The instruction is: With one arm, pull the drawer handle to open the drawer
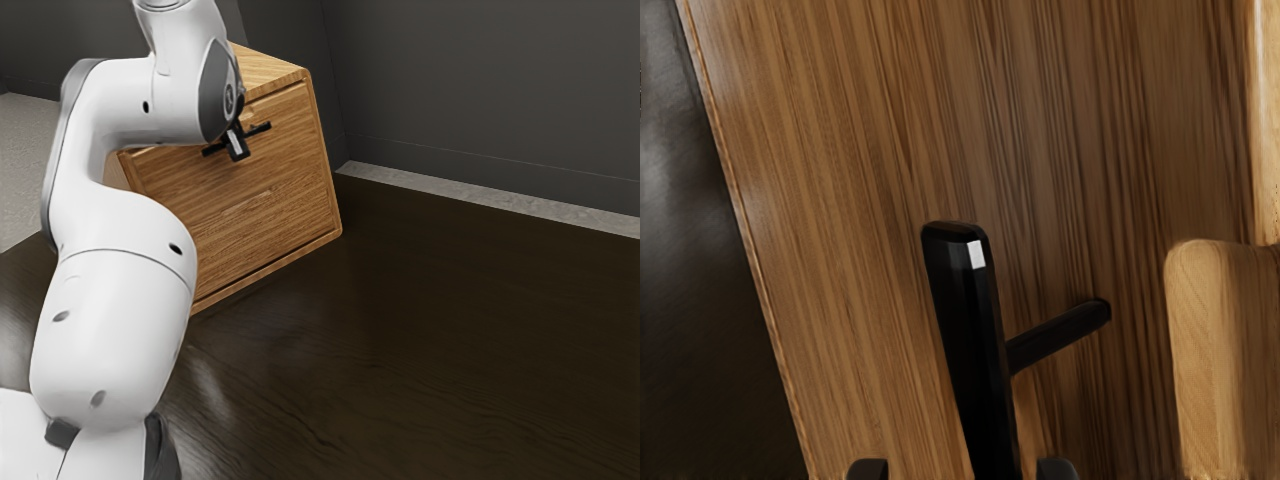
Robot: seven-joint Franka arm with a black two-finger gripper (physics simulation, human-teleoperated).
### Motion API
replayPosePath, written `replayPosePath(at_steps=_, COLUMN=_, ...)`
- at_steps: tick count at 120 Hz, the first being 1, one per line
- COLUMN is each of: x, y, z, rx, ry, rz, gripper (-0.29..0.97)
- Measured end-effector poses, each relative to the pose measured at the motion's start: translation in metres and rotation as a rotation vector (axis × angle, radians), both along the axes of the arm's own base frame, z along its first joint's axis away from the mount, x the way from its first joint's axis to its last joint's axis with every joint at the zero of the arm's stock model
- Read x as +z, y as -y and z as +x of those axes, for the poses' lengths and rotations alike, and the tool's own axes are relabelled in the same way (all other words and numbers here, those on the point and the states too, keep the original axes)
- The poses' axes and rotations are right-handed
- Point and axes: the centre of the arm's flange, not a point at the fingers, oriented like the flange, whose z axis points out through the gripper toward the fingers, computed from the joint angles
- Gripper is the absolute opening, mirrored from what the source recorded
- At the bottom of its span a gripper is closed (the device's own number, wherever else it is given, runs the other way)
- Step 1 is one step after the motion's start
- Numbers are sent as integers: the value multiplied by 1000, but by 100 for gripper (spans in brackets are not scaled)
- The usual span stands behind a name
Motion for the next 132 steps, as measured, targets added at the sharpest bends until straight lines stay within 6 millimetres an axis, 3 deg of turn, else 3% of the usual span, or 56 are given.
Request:
replayPosePath(at_steps=96, x=7, y=29, z=-8, rx=-19, ry=-10, rz=22, gripper=10)
replayPosePath(at_steps=132, x=6, y=51, z=-11, rx=-41, ry=-15, rz=23, gripper=10)
